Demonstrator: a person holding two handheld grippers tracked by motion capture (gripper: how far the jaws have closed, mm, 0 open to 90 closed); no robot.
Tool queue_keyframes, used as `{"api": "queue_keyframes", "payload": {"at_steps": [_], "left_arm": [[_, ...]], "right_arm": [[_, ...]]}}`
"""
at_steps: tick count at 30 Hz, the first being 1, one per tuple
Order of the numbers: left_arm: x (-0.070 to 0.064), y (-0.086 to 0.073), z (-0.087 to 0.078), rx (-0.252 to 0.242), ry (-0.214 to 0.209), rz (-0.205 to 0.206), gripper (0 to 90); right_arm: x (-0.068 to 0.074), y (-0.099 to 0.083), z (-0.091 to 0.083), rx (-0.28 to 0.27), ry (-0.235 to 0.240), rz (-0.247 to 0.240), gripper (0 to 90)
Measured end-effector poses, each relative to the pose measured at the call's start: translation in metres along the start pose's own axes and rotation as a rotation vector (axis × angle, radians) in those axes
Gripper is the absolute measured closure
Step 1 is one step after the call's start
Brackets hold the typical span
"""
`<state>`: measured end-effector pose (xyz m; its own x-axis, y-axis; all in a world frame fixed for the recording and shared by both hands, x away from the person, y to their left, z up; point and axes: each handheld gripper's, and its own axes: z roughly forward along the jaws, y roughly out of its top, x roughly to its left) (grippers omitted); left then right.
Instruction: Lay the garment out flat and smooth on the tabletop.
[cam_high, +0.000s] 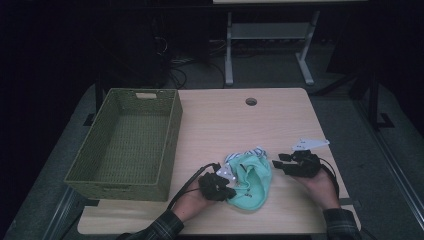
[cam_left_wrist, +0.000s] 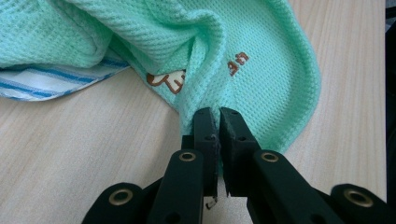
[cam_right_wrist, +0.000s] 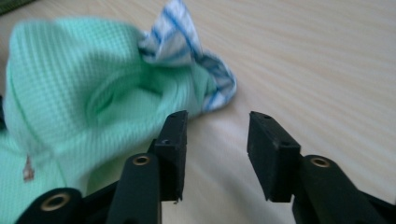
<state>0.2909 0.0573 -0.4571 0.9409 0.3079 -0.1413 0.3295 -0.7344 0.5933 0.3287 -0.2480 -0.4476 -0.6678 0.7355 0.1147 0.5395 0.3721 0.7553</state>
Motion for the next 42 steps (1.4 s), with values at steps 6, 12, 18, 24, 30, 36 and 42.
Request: {"api": "queue_keyframes", "payload": {"at_steps": [6, 12, 18, 24, 30, 36, 42], "left_arm": [[-0.001, 0.001, 0.000, -0.002, 0.003, -0.004, 85.3], [0.001, 0.000, 0.001, -0.010, -0.010, -0.010, 85.3], [0.002, 0.000, 0.001, -0.008, -0.016, -0.010, 85.3], [0.002, 0.000, 0.001, -0.004, -0.015, -0.003, 85.3], [0.002, 0.000, 0.001, -0.003, -0.016, -0.003, 85.3], [0.003, 0.000, 0.001, -0.002, -0.017, 0.001, 85.3], [0.002, 0.001, 0.001, -0.002, -0.016, 0.005, 85.3]], "right_arm": [[-0.005, 0.014, 0.010, -0.011, 0.039, 0.005, 63.4], [-0.007, 0.029, 0.029, 0.018, 0.068, 0.004, 71.2], [-0.007, 0.037, 0.044, 0.034, 0.078, 0.004, 72.8], [-0.003, 0.039, 0.054, 0.048, 0.088, -0.002, 72.9], [0.001, 0.049, 0.055, 0.028, 0.104, -0.008, 73.8], [0.005, 0.043, 0.077, 0.084, 0.111, -0.023, 71.9], [0.013, 0.040, 0.086, 0.114, 0.120, -0.073, 82.2]]}}
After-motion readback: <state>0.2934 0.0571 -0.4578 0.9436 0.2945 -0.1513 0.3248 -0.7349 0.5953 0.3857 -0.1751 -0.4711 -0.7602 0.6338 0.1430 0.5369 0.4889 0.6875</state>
